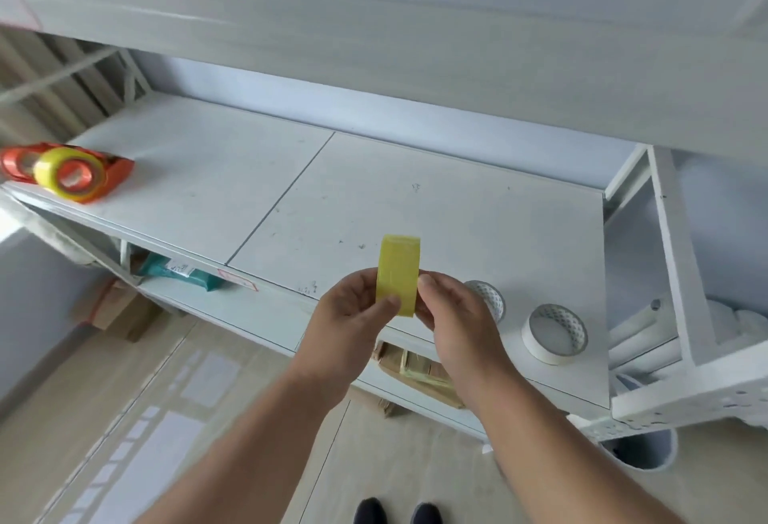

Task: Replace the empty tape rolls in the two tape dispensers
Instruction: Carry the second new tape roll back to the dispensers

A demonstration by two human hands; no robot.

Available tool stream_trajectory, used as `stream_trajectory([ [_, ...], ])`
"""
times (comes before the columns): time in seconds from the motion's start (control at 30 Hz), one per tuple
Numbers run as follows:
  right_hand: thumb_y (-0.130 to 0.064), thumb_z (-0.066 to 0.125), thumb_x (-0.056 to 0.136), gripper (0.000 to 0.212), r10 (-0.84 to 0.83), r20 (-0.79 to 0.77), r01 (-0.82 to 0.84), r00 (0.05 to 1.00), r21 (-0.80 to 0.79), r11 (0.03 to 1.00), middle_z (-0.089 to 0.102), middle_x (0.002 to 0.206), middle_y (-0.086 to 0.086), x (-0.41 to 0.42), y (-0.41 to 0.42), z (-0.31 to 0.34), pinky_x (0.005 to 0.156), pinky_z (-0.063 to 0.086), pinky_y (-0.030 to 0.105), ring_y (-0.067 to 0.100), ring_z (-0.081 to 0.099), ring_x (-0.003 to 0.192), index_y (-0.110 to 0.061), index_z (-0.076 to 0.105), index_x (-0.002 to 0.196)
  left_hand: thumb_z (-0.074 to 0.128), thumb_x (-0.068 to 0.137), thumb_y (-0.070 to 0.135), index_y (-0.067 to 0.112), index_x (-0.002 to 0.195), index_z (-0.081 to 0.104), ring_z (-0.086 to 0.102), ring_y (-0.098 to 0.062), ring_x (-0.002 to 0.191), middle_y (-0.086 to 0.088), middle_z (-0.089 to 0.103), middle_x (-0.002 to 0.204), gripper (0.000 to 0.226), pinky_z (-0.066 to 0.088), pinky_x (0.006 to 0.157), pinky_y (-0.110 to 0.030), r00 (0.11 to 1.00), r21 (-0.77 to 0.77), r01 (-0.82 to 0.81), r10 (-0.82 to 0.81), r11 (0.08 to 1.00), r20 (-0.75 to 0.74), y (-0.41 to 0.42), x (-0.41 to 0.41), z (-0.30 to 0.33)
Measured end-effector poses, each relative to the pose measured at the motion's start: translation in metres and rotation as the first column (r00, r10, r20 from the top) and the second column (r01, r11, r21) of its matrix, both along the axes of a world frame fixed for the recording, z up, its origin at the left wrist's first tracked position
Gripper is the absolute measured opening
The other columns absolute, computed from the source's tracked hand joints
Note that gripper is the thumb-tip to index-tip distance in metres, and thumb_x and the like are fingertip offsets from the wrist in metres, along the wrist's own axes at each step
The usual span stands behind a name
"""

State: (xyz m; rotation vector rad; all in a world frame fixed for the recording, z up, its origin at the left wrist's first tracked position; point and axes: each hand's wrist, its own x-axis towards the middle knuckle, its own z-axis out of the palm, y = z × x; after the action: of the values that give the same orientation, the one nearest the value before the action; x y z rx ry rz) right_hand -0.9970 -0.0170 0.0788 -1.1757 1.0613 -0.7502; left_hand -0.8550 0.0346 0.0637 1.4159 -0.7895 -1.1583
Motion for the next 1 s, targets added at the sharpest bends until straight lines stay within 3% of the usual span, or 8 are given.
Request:
stream_trajectory([
  [0.1,-0.047,0.056,0.091,0.044,0.078,-0.006,-0.079,0.997,-0.036,0.996,0.058,0.099,0.038,0.010,0.006,0.014,0.093,0.054,0.065,0.021,0.050,0.083,-0.008,0.070,0.105,0.062,0.102,-0.001,0.011,0.125,0.073,0.078,-0.018,0.103,-0.007,0.083,0.112,0.029,0.057,0.088,-0.023,0.998,-0.031,-0.050,0.051,0.998,0.024,0.018,0.004,0.016],
  [0.17,-0.035,0.055,0.100,0.031,0.169,0.005,-0.168,0.986,-0.089,0.982,0.065,0.099,0.034,0.017,0.012,0.021,0.080,0.053,0.057,0.035,0.056,0.079,-0.012,0.074,0.106,0.063,0.102,0.000,0.009,0.124,0.073,0.077,-0.010,0.090,-0.003,0.084,0.106,0.026,0.055,0.077,-0.016,0.990,-0.041,-0.138,0.138,0.990,0.014,0.030,0.006,0.024],
  [0.23,-0.025,0.052,0.106,0.027,0.274,-0.002,-0.272,0.962,-0.131,0.953,0.075,0.111,0.020,0.025,0.020,0.023,0.092,0.055,0.063,0.047,0.066,0.103,-0.023,0.078,0.111,0.066,0.102,0.006,0.008,0.121,0.074,0.079,-0.012,0.089,-0.004,0.084,0.103,0.020,0.057,0.078,-0.020,0.971,-0.041,-0.240,0.240,0.970,-0.009,0.043,0.010,0.029],
  [0.37,-0.019,0.052,0.107,0.031,0.410,-0.042,-0.410,0.911,-0.200,0.890,0.081,0.101,-0.014,0.053,0.044,0.026,0.084,0.054,0.024,-0.002,0.073,0.091,-0.035,0.077,0.117,0.067,0.103,0.017,0.011,0.113,0.077,0.072,-0.001,0.073,0.005,0.082,0.089,0.016,0.054,0.074,-0.020,0.900,-0.042,-0.435,0.435,0.899,-0.026,0.073,0.028,0.035],
  [0.5,-0.022,0.054,0.107,0.028,0.471,-0.042,-0.468,0.881,-0.226,0.854,0.079,0.086,-0.016,0.090,0.070,0.030,0.065,0.047,0.017,-0.004,0.064,0.063,-0.033,0.078,0.115,0.069,0.102,0.024,0.014,0.115,0.077,0.076,-0.011,0.089,-0.002,0.084,0.101,0.019,0.054,0.088,-0.034,0.838,-0.038,-0.546,0.545,0.837,-0.037,0.109,0.053,0.038],
  [0.63,-0.018,0.052,0.107,0.029,0.523,-0.056,-0.521,0.851,-0.225,0.824,0.082,0.096,-0.002,0.132,0.103,0.037,0.087,0.060,0.038,0.018,0.074,0.095,-0.025,0.080,0.108,0.064,0.103,0.004,0.009,0.133,0.068,0.075,-0.025,0.114,-0.011,0.080,0.121,0.030,0.055,0.100,-0.035,0.829,-0.068,-0.557,0.550,0.827,-0.097,0.157,0.081,0.038],
  [0.73,-0.023,0.052,0.106,0.027,0.561,-0.061,-0.557,0.825,-0.248,0.792,0.080,0.093,0.005,0.166,0.134,0.037,0.091,0.058,0.052,0.030,0.072,0.098,-0.024,0.079,0.101,0.059,0.102,-0.007,0.004,0.138,0.064,0.069,-0.035,0.126,-0.018,0.076,0.128,0.038,0.055,0.108,-0.037,0.816,-0.104,-0.577,0.571,0.810,-0.084,0.195,0.107,0.035],
  [1.0,-0.024,0.054,0.107,0.026,0.680,-0.048,-0.664,0.731,-0.277,0.695,0.081,0.109,-0.007,0.255,0.219,0.037,0.101,0.058,0.045,0.012,0.074,0.108,-0.032,0.076,0.119,0.062,0.105,0.006,0.009,0.132,0.071,0.071,-0.030,0.123,-0.010,0.080,0.122,0.028,0.053,0.109,-0.039,0.695,-0.150,-0.717,0.712,0.680,-0.096,0.283,0.178,0.039],
])
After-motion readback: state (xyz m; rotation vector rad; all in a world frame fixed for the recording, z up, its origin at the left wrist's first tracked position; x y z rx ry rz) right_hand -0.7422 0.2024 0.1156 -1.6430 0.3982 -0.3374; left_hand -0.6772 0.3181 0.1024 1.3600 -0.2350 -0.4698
